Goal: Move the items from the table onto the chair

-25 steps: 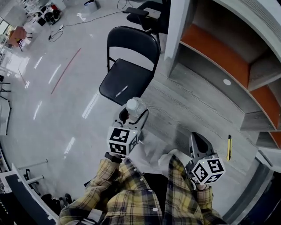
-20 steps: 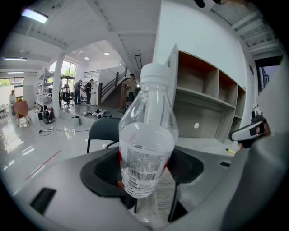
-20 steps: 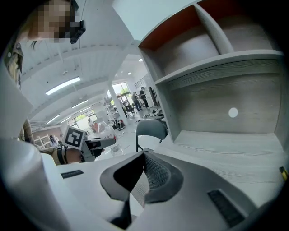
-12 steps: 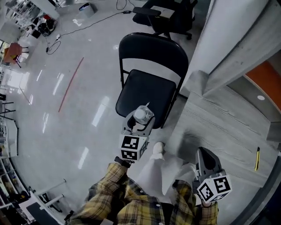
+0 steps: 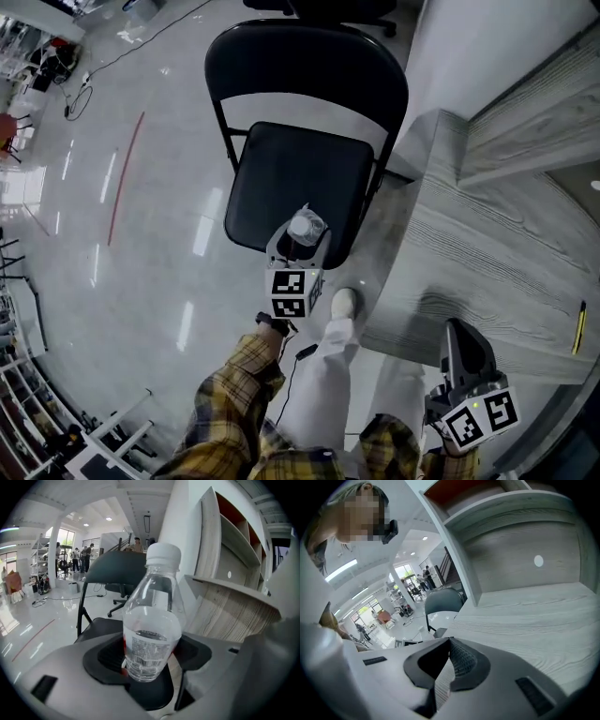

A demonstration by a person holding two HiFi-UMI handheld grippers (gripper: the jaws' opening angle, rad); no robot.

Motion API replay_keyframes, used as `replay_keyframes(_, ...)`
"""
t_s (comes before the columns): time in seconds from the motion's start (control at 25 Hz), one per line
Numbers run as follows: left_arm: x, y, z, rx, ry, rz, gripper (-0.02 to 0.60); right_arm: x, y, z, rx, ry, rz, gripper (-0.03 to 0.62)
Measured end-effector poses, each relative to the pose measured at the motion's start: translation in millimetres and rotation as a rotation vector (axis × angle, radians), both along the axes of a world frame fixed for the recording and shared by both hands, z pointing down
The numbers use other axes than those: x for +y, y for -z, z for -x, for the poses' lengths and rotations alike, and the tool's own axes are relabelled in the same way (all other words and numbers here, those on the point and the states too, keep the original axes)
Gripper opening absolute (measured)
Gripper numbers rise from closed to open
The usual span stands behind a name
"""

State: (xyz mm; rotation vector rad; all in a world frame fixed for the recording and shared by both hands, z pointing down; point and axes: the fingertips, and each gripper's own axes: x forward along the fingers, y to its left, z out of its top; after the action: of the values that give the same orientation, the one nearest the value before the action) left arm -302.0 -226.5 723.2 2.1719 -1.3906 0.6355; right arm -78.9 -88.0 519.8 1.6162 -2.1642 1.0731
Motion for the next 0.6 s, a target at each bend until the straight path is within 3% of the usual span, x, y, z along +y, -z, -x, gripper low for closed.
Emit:
replay_keyframes(0.32, 6, -78, -2, -0.075, -0.048, 0.077, 0.308, 18, -14, -11, -0.002, -0.059, 0.008, 0.017)
replay_keyframes(0.6, 10, -86, -6, -0.091, -0.035, 0.102, 0.314, 33, -16, -20, -0.022, -0.118, 0.014, 0.017)
